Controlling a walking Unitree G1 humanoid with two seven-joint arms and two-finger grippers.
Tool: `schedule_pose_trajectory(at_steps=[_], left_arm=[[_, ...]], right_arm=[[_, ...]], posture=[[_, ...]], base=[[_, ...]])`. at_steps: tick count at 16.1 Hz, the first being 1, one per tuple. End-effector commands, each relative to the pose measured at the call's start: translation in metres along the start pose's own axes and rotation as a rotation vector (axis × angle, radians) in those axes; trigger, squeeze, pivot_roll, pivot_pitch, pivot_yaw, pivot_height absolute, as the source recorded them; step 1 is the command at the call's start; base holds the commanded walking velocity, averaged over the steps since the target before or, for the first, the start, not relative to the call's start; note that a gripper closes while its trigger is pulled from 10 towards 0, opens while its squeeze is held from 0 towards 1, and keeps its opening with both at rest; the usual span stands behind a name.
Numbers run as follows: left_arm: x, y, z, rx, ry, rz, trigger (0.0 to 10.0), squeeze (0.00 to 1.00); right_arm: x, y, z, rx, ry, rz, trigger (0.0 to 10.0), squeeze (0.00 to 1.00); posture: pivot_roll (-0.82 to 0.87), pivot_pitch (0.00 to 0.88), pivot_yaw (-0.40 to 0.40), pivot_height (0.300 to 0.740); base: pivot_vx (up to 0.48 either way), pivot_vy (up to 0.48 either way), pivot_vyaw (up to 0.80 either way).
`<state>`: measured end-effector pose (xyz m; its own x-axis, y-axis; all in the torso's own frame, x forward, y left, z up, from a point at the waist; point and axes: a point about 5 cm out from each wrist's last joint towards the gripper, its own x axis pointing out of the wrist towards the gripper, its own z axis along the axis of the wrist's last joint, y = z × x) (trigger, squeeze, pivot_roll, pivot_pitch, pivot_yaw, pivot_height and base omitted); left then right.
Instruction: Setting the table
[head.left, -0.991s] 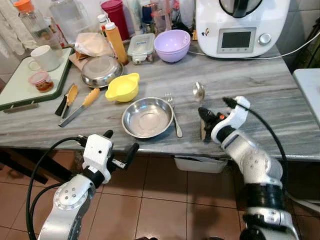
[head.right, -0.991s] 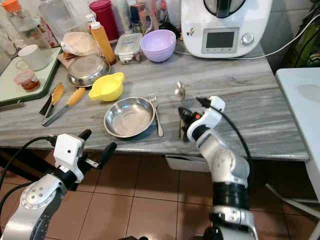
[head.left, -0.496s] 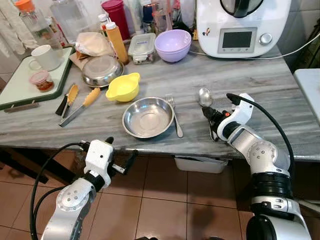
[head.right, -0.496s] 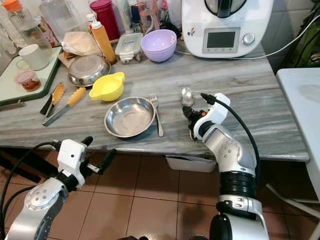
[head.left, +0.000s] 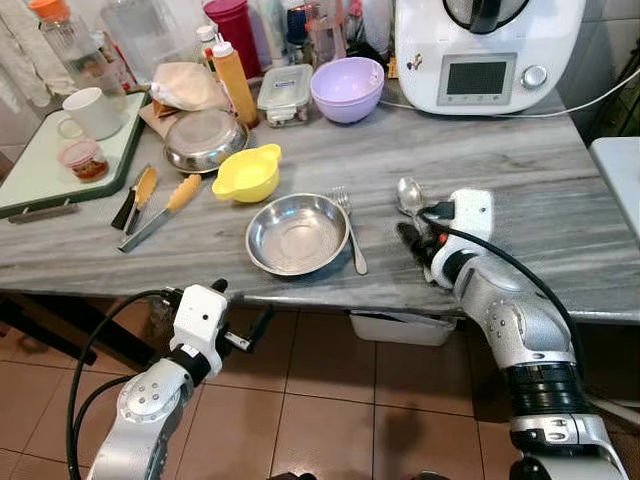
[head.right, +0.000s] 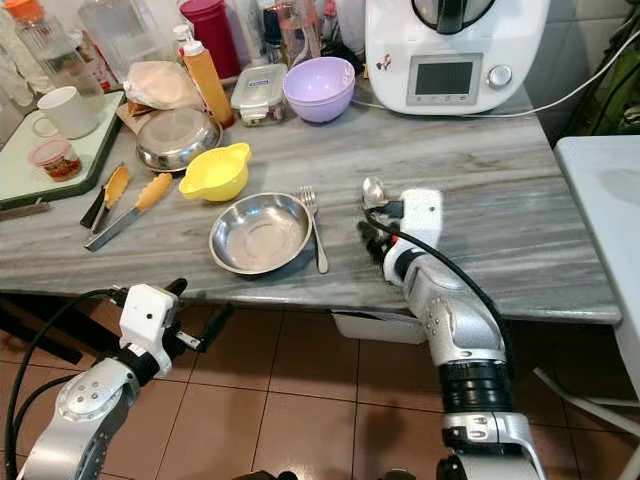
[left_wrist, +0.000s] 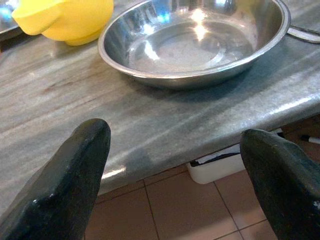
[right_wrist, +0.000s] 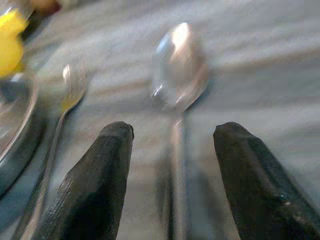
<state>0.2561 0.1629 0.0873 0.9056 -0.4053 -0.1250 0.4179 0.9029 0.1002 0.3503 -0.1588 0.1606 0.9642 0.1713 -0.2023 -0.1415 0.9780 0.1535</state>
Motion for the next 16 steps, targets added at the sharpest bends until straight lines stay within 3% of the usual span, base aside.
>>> schedule_pose_trajectory(at_steps=[1, 4, 10, 11, 12, 13, 14, 15, 16], left_arm=[[-0.002, 0.004, -0.006, 0.002, 0.015, 0.005, 10.0, 0.00], [0.001, 0.004, 0.002, -0.006, -0.014, 0.002, 10.0, 0.00], [0.002, -0.004, 0.012, -0.003, -0.030, -0.014, 10.0, 0.00], [0.002, -0.004, 0.013, -0.003, -0.031, -0.014, 10.0, 0.00], [0.002, -0.005, 0.013, -0.003, -0.030, -0.015, 10.0, 0.00], [0.002, -0.006, 0.014, -0.004, -0.030, -0.016, 10.0, 0.00], [0.001, -0.007, 0.015, -0.005, -0.028, -0.016, 10.0, 0.00], [0.001, -0.008, 0.015, -0.005, -0.027, -0.015, 10.0, 0.00], [0.000, -0.009, 0.017, -0.005, -0.028, -0.014, 10.0, 0.00]], right_arm=[[-0.002, 0.006, 0.010, -0.042, -0.066, -0.006, 10.0, 1.00], [-0.009, 0.009, 0.014, -0.065, -0.150, -0.043, 10.0, 1.00], [-0.002, 0.006, -0.016, -0.106, -0.049, -0.096, 10.0, 1.00], [-0.001, 0.005, -0.017, -0.110, -0.044, -0.105, 10.0, 0.65], [0.001, 0.005, -0.018, -0.109, -0.041, -0.108, 10.0, 0.00], [0.004, 0.005, -0.019, -0.105, -0.031, -0.112, 7.6, 0.00], [0.010, 0.008, -0.022, -0.102, -0.017, -0.112, 0.7, 0.00], [0.012, 0.009, -0.022, -0.102, -0.014, -0.112, 0.0, 0.00], [0.015, 0.013, -0.021, -0.106, -0.014, -0.099, 0.0, 0.00]], posture=[[-0.08, 0.120, 0.156, 0.740], [-0.09, 0.121, 0.155, 0.740], [-0.10, 0.125, 0.155, 0.740], [-0.10, 0.126, 0.155, 0.740], [-0.10, 0.128, 0.154, 0.740], [-0.10, 0.129, 0.153, 0.740], [-0.09, 0.129, 0.150, 0.740], [-0.09, 0.129, 0.150, 0.740], [-0.09, 0.130, 0.149, 0.740]], base=[[0.000, 0.000, 0.00], [0.000, 0.000, 0.00], [0.000, 0.000, 0.00], [0.000, 0.000, 0.00], [0.000, 0.000, 0.00], [0.000, 0.000, 0.00], [0.000, 0.000, 0.00], [0.000, 0.000, 0.00], [0.000, 0.000, 0.00]])
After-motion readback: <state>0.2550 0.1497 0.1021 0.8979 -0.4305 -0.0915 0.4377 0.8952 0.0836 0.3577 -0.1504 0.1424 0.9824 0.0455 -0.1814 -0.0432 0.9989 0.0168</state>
